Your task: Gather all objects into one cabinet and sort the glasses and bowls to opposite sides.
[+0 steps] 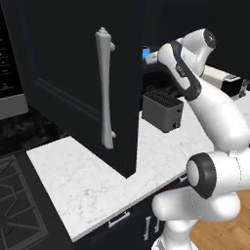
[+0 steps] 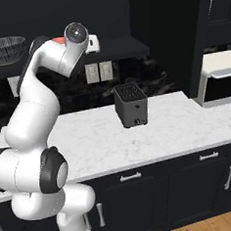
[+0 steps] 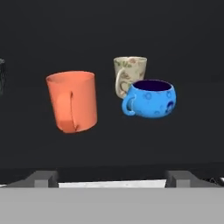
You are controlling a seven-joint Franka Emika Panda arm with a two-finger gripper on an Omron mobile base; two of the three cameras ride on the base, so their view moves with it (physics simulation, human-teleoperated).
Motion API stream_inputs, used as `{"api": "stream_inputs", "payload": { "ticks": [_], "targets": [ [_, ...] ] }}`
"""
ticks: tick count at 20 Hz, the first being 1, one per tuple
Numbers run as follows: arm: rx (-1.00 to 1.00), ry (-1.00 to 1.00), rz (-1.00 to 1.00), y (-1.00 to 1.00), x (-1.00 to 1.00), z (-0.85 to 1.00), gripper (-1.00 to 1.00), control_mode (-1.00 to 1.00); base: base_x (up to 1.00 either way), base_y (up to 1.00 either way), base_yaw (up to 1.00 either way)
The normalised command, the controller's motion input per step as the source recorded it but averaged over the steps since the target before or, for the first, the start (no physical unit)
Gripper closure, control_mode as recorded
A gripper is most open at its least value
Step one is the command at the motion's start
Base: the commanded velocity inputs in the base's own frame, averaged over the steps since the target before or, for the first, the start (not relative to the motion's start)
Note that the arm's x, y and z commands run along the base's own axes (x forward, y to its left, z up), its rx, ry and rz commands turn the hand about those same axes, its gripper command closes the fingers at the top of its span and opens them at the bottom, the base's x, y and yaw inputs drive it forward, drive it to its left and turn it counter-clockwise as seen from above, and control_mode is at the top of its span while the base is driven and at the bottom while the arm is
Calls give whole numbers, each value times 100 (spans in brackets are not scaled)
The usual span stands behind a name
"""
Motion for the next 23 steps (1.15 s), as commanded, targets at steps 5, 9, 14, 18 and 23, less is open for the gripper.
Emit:
{"api": "stream_inputs", "payload": {
  "ticks": [5,9,14,18,23],
  "targets": [
    [-17,-17,21,10,-100,16,-100,-100,0,0,0],
    [-5,-1,6,0,-100,10,-100,-100,0,0,0],
    [-1,0,0,0,-100,15,-100,-100,0,0,0],
    [0,0,0,0,-100,18,-100,-100,0,0,0],
    [0,0,0,0,-100,14,-100,-100,0,0,0]
  ]
}}
